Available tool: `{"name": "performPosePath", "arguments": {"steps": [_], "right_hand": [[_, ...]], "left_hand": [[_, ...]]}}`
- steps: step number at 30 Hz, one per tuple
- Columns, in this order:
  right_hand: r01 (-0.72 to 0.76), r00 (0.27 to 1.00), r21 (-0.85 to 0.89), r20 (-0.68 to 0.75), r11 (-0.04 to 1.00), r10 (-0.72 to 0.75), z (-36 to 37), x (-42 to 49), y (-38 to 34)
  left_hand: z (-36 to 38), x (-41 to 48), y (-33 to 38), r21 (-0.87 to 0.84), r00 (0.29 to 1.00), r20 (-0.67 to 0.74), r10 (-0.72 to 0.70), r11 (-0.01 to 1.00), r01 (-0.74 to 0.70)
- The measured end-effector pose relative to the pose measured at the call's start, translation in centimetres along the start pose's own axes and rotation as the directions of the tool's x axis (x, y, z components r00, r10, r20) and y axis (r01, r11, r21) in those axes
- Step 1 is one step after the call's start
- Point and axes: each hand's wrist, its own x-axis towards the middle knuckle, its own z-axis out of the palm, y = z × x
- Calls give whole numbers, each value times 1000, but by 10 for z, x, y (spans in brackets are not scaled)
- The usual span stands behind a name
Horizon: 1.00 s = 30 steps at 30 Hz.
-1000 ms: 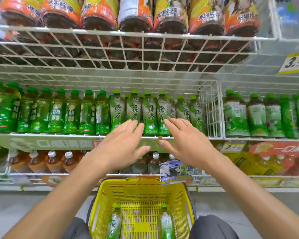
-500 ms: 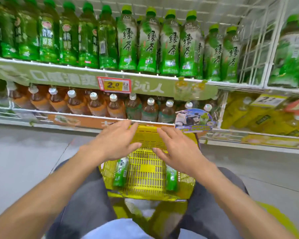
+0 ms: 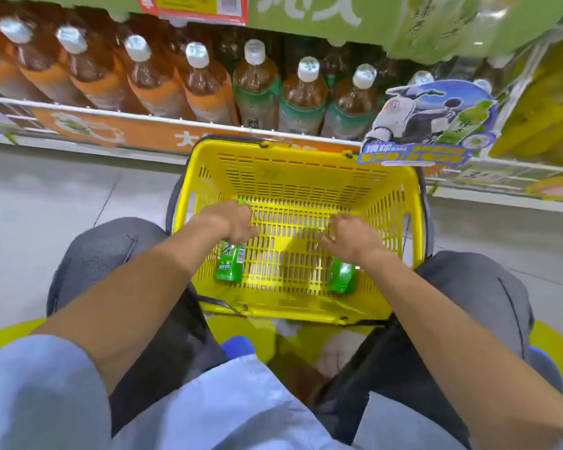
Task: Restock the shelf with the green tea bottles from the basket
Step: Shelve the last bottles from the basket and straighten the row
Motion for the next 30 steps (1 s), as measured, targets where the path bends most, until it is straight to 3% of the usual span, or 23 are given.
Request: {"name": "performPosePath", "arguments": {"steps": [10,20,27,30], "right_hand": [[-162,985,97,83,982,154,31,41,29],[-297,949,265,-25,917,314,55,59,40],[-331,942,390,90,859,322,70,68,26],[-387,922,439,180,811,343,73,71,25]], "left_hand": [[28,49,-13,-169,996,49,-79,982,86],[47,69,-3,-385,962,-124,-242,906,178],[48,78,3,-467,959,-38,-281,854,231],[58,82,4,-589,951,9,-309,767,255]]}}
